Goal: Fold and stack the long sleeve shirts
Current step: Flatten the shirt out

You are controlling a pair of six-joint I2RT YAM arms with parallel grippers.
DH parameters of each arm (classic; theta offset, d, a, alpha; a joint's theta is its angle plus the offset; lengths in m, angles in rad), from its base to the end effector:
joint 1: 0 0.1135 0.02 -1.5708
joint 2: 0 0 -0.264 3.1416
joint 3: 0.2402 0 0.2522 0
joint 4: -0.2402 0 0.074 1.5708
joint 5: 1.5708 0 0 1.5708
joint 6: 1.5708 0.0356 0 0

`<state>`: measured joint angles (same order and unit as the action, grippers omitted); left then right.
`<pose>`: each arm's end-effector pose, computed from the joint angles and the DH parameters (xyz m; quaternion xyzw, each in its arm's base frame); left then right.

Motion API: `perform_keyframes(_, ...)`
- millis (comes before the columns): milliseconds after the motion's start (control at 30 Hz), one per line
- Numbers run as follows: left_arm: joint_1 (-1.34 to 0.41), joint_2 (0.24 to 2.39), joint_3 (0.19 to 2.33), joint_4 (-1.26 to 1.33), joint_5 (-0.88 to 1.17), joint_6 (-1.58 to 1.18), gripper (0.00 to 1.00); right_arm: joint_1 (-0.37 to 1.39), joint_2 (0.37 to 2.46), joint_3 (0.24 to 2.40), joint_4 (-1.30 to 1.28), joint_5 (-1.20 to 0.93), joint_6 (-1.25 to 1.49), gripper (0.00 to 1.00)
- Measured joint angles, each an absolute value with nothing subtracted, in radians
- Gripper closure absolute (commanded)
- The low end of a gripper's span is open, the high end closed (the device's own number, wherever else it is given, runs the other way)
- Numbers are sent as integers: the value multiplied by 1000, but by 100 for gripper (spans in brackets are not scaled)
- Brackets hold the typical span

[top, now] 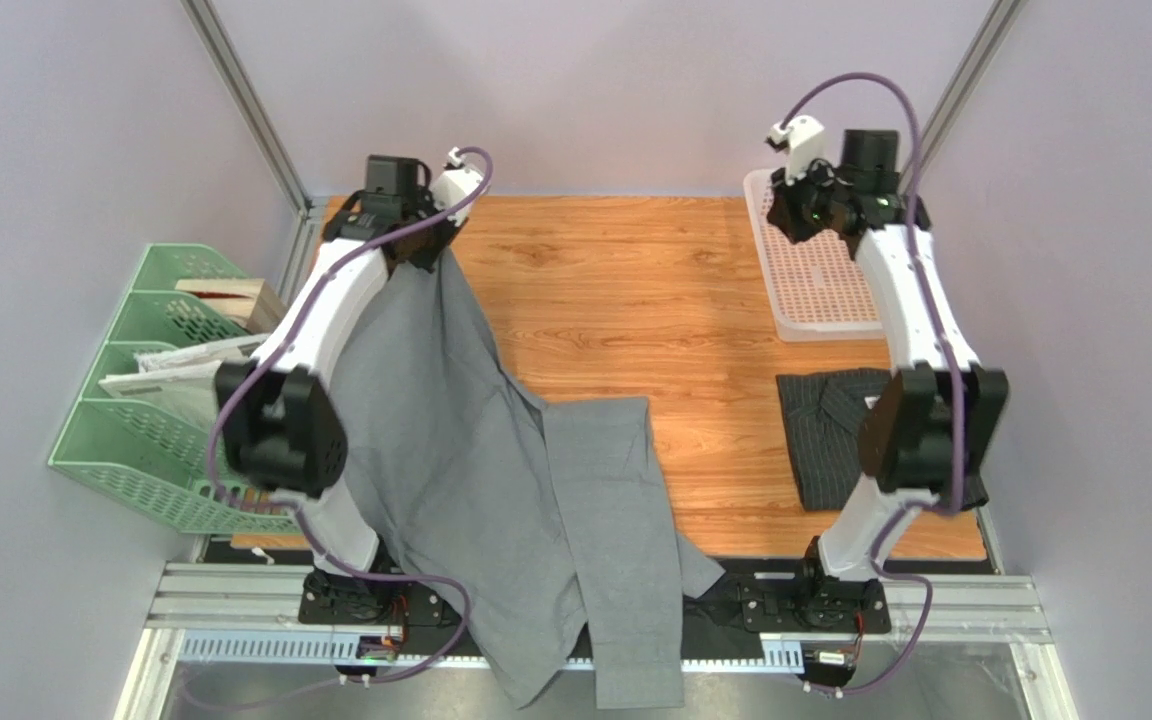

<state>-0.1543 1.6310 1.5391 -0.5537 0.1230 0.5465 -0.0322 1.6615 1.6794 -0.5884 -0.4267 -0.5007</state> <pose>0.3675 -0.0616 0.3485 0.3324 0.8295 0.0328 0.4476 0.3776 0.0026 0.3833 -0.2978 0.8106 0.0558 0.5011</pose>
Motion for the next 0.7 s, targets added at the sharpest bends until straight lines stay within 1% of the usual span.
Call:
perform_keyframes(33, -154, 1707, 1585, -585, 122, 542, 100, -29, 1748, 1732, -632, -427, -504, 84)
perform_keyframes(67, -154, 1800, 1650, -612, 122, 536, 100, -25, 1836, 1809, -696, -430, -511, 67)
perform_keyframes(100, -154, 1890, 1715, -635, 123, 527, 100, -22, 1904, 1882, -765, -446, -521, 56)
perform_keyframes(133, -152, 1949, 1757, -648, 126, 518, 100, -20, 1975, 1980, -863, -473, -537, 51)
perform_keyframes(167, -147, 2009, 1795, -660, 131, 506, 100, -15, 2028, 2057, -931, -498, -551, 42)
perform_keyframes(200, -142, 2045, 1814, -673, 133, 498, 100, -9, 2064, 2112, -1008, -533, -571, 39)
perform_keyframes(333, -126, 2080, 1843, -732, 132, 477, 100, 56, 2078, 2101, -1196, -641, -606, 38)
perform_keyframes(400, -120, 2078, 1880, -750, 129, 477, 100, 93, 2088, 2075, -1246, -666, -620, 37)
perform_keyframes(433, -118, 2076, 1895, -751, 129, 478, 100, 117, 2103, 2062, -1271, -677, -629, 34)
perform_keyframes(600, -119, 2065, 1909, -756, 131, 482, 100, 200, 2158, 1979, -1314, -694, -645, 29)
perform_keyframes(633, -119, 2065, 1909, -760, 132, 482, 100, 220, 2167, 1957, -1315, -691, -652, 26)
perform_keyframes(700, -119, 2065, 1909, -769, 132, 485, 100, 251, 2182, 1918, -1324, -683, -657, 25)
